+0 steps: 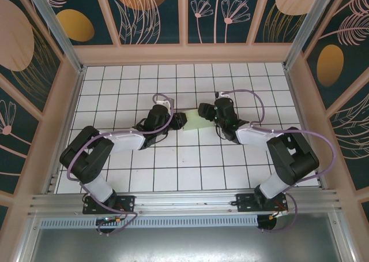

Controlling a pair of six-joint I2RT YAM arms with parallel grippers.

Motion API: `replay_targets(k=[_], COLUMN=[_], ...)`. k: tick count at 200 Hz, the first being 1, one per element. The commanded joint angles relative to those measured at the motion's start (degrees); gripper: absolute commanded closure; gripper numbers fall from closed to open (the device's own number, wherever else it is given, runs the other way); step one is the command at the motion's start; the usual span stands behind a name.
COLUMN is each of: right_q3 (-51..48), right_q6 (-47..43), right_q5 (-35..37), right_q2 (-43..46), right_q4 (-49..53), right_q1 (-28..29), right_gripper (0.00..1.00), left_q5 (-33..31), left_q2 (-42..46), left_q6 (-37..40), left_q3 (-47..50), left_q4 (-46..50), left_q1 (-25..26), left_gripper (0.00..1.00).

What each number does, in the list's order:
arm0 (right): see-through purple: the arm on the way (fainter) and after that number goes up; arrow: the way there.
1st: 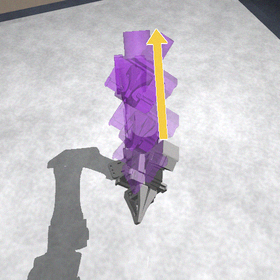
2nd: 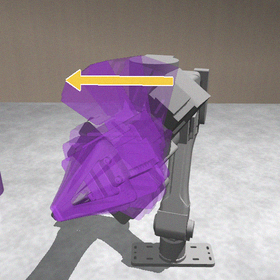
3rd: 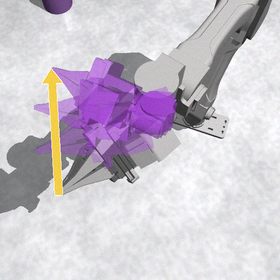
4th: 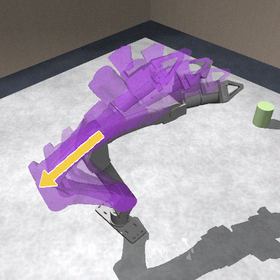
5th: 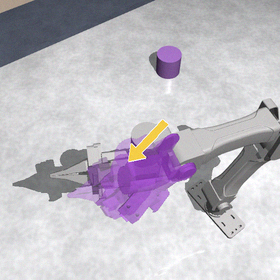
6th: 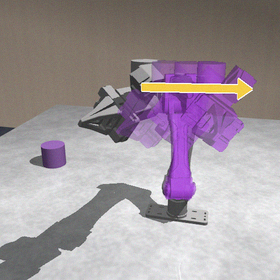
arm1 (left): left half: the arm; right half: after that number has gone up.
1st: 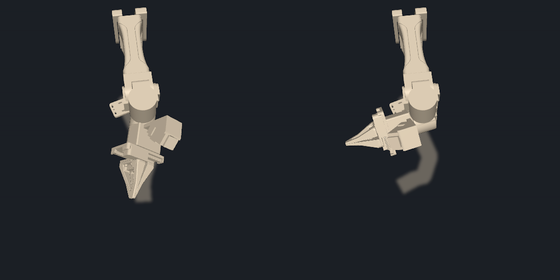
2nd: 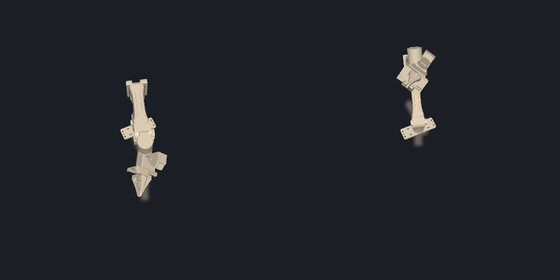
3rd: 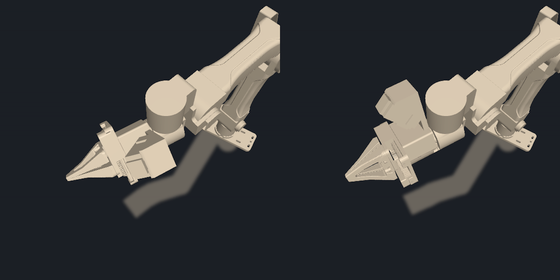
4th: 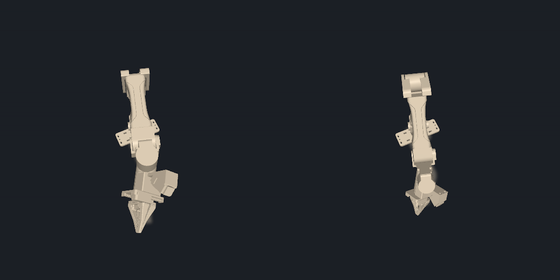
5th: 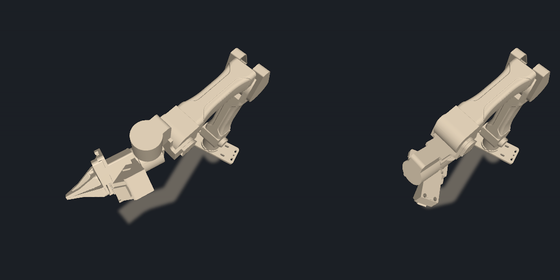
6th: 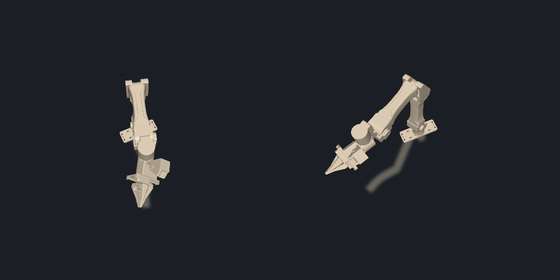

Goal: Fold the paper box

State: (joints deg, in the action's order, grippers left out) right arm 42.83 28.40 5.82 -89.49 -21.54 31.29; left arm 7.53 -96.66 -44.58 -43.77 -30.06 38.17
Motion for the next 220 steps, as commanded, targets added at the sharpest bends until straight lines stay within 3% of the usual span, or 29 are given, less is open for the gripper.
replay_targets(k=[1,20,54,83,97,126,147,166,175,195,220], right_q3=[-0.55,-2.02,-4.51,-6.77,-7.55,-8.46,-8.46,-8.5,-8.91,-10.59,-12.21], right_q6=[-0.49,0.19,1.97,3.14,2.98,3.0,2.65,2.53,2.62,2.93,3.74], right_q5=[-6.98,-11.17,-11.67,-12.02,-12.85,-14.91,-15.14,-15.38,-15.62,-16.13,-15.2], right_q2=[4.42,5.28,4.56,3.85,2.9,2.35,3.65,5.33,5.9,5.45,2.33], right_q4=[-0.74,-1.28,-0.09,-1.11,-2.52,-5.73,-6.37,-7.0,-7.83,-10.2,-11.36], right_q1=[-1.7,-3.86,-5.74,-6.48,-6.5,-6.59,-6.68,-6.93,-7.05,-7.31,-7.46], right_gripper=[0.29,0.3,0.36,0.53,0.72,0.84,0.82,0.6,0.53,0.52,0.64], left_q5=[0.78,0.9,1.04,0.74,0.78,0.33,-0.23,-0.32,-0.25,0.45,1.32], left_q2=[-3.74,-4.28,-4.56,-4.48,-4.67,-4.98,-4.91,-4.88,-4.85,-4.5,-3.74], left_q6=[0.52,0.67,1.09,1.35,1.57,1.57,1.45,1.29,1.05,1.3,1.73], left_q3=[1.25,0.97,0.63,0.62,0.5,0.69,0.88,0.89,0.88,0.72,-1.09], left_q4=[6.52,6.85,7.11,7.43,7.47,6.36,5.96,5.76,5.66,4.64,5.59], left_q1=[0.18,0.16,0.23,0.22,0.16,0.2,0.22,0.15,0.17,0.16,0.18], left_gripper=[0.74,0.75,0.75,0.75,0.75,0.75,0.76,0.75,0.7,0.45,0.27])
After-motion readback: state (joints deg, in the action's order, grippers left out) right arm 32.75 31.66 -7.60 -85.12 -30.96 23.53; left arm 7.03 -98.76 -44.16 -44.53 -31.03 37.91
